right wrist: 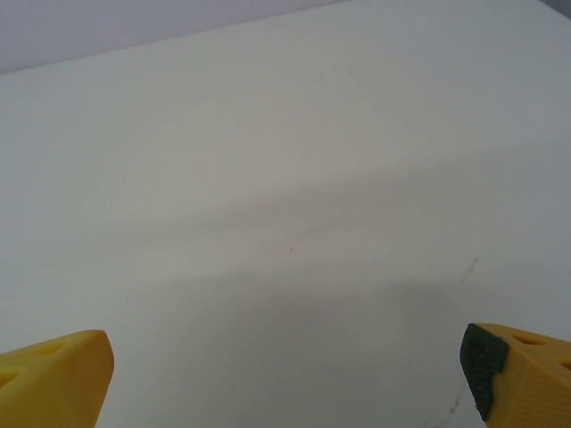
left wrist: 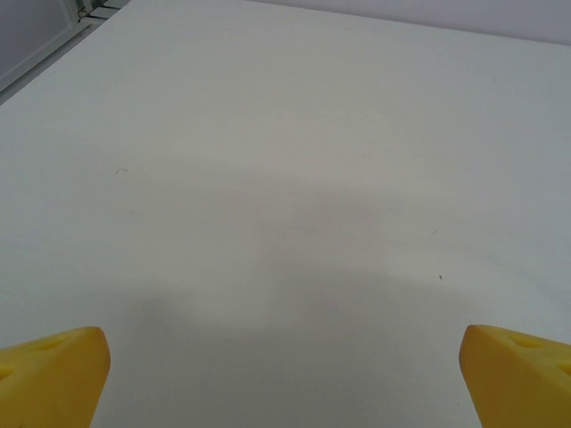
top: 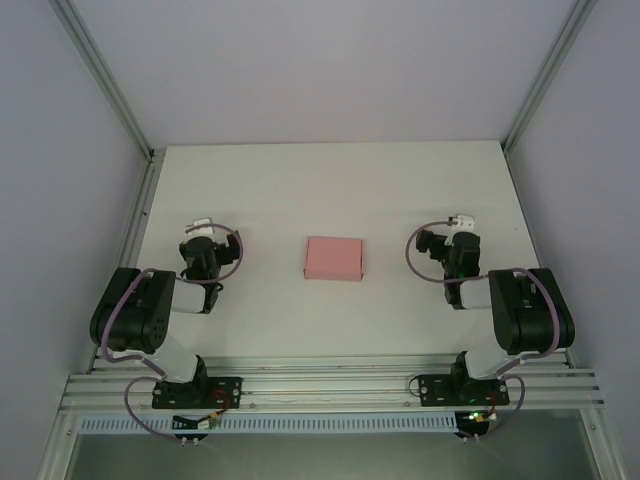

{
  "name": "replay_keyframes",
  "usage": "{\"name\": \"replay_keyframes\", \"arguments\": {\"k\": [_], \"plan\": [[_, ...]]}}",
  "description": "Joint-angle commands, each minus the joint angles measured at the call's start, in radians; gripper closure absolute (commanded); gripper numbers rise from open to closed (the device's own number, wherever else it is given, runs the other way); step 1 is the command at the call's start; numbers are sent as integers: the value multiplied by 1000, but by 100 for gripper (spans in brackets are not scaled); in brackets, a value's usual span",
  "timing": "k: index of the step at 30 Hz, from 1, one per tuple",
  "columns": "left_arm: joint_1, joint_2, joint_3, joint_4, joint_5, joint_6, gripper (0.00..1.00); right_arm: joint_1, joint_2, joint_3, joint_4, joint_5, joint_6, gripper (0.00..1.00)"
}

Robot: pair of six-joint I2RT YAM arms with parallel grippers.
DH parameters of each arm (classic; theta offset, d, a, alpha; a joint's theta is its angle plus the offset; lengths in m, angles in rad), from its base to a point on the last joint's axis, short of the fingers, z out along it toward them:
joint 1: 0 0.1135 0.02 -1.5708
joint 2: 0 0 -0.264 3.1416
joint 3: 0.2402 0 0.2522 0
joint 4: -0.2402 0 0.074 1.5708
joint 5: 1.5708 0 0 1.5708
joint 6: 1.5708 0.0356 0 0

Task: Assemble paper box

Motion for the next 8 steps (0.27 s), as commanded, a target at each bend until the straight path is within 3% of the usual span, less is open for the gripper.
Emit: {"name": "replay_keyframes", "arguments": {"k": [1, 8], "plan": [[8, 2, 10, 22, 14, 15, 0, -4, 2, 15, 46, -12, 18, 0], [9, 1, 9, 22, 12, 16, 0, -5, 1, 14, 45, -11, 17, 0]]}}
